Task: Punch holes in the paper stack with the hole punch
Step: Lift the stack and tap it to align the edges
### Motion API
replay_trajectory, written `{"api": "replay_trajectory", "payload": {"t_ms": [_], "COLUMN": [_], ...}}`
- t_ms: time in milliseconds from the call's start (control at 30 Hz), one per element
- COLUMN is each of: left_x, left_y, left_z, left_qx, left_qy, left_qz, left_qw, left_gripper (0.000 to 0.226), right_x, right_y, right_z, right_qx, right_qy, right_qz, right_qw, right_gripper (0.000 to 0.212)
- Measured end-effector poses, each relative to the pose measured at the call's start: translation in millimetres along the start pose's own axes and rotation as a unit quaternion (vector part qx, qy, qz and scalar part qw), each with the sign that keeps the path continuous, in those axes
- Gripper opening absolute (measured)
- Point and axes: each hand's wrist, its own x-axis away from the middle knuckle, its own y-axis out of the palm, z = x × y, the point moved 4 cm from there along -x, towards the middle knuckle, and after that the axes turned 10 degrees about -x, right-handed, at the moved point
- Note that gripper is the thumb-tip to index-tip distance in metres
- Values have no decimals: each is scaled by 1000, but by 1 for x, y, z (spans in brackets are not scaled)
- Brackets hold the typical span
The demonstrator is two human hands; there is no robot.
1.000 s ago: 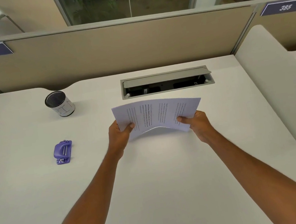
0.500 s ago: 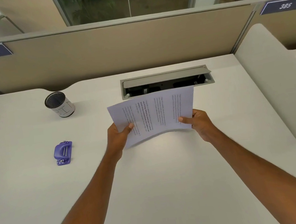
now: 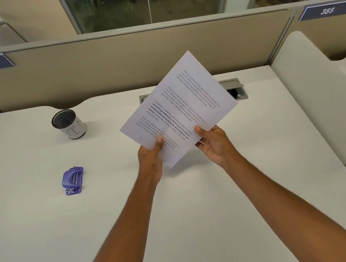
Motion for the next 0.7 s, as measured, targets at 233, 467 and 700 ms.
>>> {"api": "replay_trajectory", "payload": {"t_ms": [233, 467, 700], "left_x": [10, -17, -25], "left_y": [22, -31, -38], "left_z": [-12, 24, 37], "left_qx": [65, -11, -219], "left_qy": [-40, -54, -118], "left_qz": [16, -8, -166], "left_qw": [997, 998, 954], "left_gripper": [51, 19, 43], "right_x": [0, -4, -3], "right_y": [22, 2, -12], "right_z": [5, -25, -38], "right_qx": [7, 97, 284], "right_qy": [-35, -9, 124], "right_qz": [-4, -26, -77], "right_qw": [999, 995, 948], "right_gripper": [59, 53, 54]}}
